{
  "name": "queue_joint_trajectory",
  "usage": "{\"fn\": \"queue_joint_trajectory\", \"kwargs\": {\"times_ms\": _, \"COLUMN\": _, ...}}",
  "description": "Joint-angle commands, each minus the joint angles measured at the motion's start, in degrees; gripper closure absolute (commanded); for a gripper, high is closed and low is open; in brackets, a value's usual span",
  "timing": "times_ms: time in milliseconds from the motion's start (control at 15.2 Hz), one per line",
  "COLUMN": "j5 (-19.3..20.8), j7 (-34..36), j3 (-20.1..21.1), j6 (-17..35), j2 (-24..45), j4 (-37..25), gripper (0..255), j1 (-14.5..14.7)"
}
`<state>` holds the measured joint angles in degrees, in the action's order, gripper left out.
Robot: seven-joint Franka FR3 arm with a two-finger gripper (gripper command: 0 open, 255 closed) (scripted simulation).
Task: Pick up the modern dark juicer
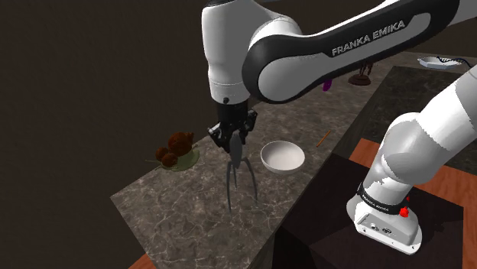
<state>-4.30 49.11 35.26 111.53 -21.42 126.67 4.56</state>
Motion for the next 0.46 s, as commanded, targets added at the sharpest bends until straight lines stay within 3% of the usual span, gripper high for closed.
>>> {"fn": "queue_joint_trajectory", "kwargs": {"times_ms": 0, "j5": -0.02, "j7": -0.21, "j3": -0.26, "j6": -1.62, "j2": -0.23, "j4": -1.40, "gripper": 255, "j1": -0.02}}
{"fn": "queue_joint_trajectory", "kwargs": {"times_ms": 396, "j5": 0.02, "j7": -0.60, "j3": -0.77, "j6": -4.81, "j2": -0.54, "j4": -4.32, "gripper": 255, "j1": -0.12}}
